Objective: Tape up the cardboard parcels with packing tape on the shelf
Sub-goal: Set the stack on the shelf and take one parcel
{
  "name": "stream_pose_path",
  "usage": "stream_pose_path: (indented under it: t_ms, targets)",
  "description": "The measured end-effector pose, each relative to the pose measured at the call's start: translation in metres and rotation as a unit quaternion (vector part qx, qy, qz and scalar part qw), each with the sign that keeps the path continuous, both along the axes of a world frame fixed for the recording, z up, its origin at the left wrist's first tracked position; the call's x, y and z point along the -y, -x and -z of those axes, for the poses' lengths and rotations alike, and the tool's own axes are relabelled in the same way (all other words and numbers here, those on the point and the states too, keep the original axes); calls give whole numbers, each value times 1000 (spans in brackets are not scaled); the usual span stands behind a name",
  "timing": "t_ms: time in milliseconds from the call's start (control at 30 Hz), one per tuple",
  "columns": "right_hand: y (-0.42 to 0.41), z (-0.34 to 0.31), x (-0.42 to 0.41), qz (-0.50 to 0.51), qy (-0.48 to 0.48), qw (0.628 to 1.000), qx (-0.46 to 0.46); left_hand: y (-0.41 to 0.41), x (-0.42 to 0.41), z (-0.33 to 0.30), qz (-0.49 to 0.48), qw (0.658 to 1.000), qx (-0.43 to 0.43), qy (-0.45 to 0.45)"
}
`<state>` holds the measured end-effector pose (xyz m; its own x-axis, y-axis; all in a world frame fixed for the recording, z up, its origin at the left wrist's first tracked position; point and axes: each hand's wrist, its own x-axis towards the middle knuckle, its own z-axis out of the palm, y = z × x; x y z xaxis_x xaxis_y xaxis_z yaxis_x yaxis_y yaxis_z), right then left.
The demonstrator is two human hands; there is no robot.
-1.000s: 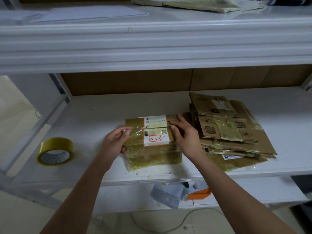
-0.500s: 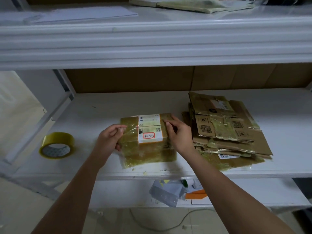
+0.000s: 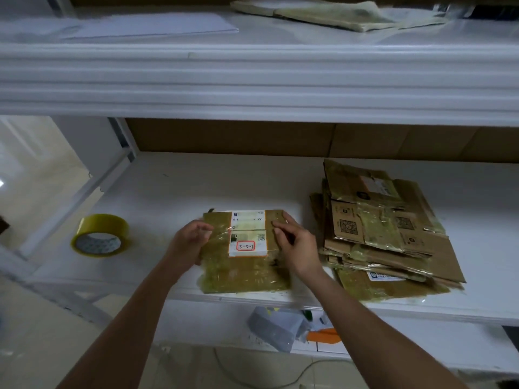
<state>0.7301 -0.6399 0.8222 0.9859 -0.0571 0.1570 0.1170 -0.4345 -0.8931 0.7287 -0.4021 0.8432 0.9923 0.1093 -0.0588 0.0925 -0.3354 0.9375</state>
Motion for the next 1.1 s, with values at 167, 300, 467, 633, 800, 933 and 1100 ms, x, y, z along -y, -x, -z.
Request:
stream_pose_path:
  t_ms: [167, 300, 467, 633, 800, 933, 1100]
  targets:
    - [-4, 5, -2, 28, 7, 1000, 2, -1, -8, 0, -14, 999, -26, 11]
    - [5, 22, -6, 35, -12, 999, 14, 8, -14, 4, -32, 997, -46, 48]
    - [9, 31, -12, 64, -73, 995, -2, 8, -13, 9, -41, 997, -34, 48]
    - [13, 28, -21, 86, -104, 991, -10, -5, -23, 10, -15, 999, -37, 10]
    - [14, 21, -31, 130, -135, 982, -13, -16, -36, 8, 12, 997, -47, 58]
    - [8, 17, -45, 166, -157, 973, -18, -21, -45, 8, 1, 999, -15, 42]
    - [4, 21, -69, 202, -178, 963, -27, -17, -56, 14, -40, 994, -7, 106]
